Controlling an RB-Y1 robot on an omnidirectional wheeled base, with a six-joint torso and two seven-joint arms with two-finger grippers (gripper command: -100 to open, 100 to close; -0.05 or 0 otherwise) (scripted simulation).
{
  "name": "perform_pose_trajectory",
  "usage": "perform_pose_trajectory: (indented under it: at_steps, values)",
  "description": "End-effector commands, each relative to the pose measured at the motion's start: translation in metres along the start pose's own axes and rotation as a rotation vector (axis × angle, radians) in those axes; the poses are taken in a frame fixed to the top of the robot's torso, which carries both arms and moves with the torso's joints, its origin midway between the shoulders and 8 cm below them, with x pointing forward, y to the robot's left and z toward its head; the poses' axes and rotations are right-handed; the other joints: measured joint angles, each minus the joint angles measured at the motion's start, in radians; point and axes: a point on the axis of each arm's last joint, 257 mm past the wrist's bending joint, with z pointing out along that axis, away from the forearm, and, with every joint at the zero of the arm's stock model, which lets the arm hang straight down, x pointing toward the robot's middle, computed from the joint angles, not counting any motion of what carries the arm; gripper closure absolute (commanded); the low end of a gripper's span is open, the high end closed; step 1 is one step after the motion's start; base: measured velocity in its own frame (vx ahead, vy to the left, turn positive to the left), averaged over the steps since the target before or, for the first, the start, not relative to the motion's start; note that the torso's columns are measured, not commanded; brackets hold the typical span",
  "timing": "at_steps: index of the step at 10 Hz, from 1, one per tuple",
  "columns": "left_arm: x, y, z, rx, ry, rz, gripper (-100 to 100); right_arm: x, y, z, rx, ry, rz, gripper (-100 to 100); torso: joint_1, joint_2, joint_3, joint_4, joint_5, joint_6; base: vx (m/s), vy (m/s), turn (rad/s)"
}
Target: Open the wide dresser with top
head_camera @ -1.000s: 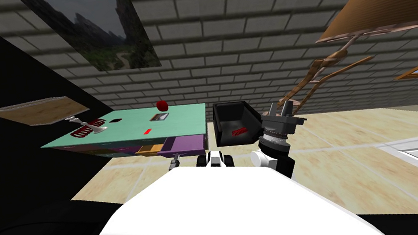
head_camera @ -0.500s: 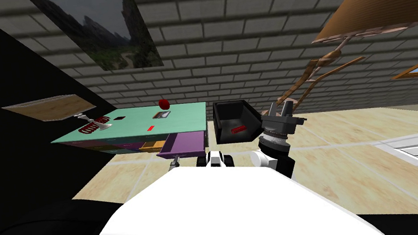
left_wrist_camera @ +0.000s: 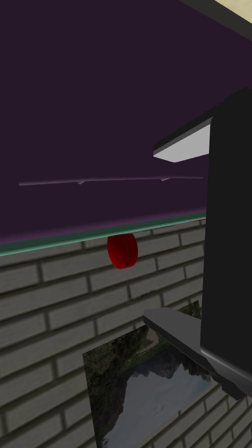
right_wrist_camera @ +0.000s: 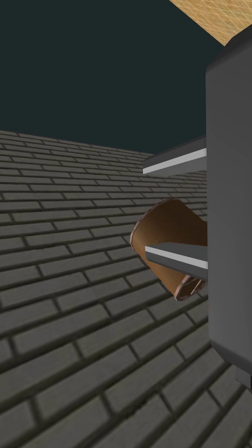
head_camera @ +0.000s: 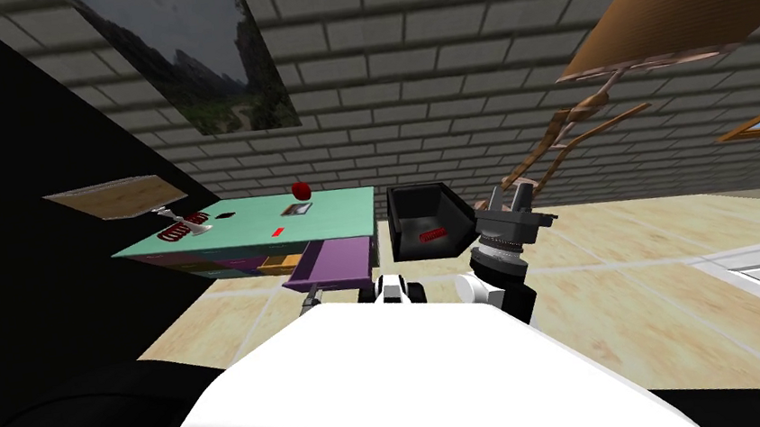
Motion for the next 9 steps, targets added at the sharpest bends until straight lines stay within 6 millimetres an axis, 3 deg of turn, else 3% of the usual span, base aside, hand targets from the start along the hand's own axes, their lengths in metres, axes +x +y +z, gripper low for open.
perform_pose_trajectory:
  at_steps: [1,2,6,7,8,9]
  values:
    - [-0.021,-0.006,-0.015,0.002,-0.003,-0.008,-100,0.0,0.0,0.0,0.0,0.0,0.0,0,0.001,0.001,0.0,0.001,-0.001,0.001,0.057,-0.075,-0.01]
    - [-0.021,-0.006,-0.015,0.002,-0.003,-0.008,-100,0.0,0.0,0.0,0.0,0.0,0.0,0,-0.002,0.005,0.001,0.003,-0.003,0.001,0.051,-0.04,0.009]
    - [-0.055,-0.022,-0.042,0.001,0.002,-0.019,-100,0.0,0.0,0.0,0.0,0.0,0.0,0,-0.014,0.01,0.0,0.007,-0.014,0.0,0.067,-0.061,-0.015]
    - [-0.048,-0.006,-0.048,-0.045,-0.003,-0.024,-100,0.0,0.0,0.0,0.0,0.0,0.0,0,-0.017,0.012,0.0,0.008,-0.017,0.001,0.034,-0.014,0.013]
    - [-0.049,-0.003,-0.051,-0.058,-0.005,-0.027,0,0.0,0.0,0.0,0.0,0.0,0.0,0,-0.015,0.013,0.002,0.007,-0.013,0.001,0.009,0.008,0.004]
    - [-0.048,0.002,-0.054,-0.073,-0.007,-0.028,0,0.0,0.0,0.0,0.0,0.0,0.0,0,-0.011,0.012,0.003,0.006,-0.009,0.001,0.004,0.006,0.003]
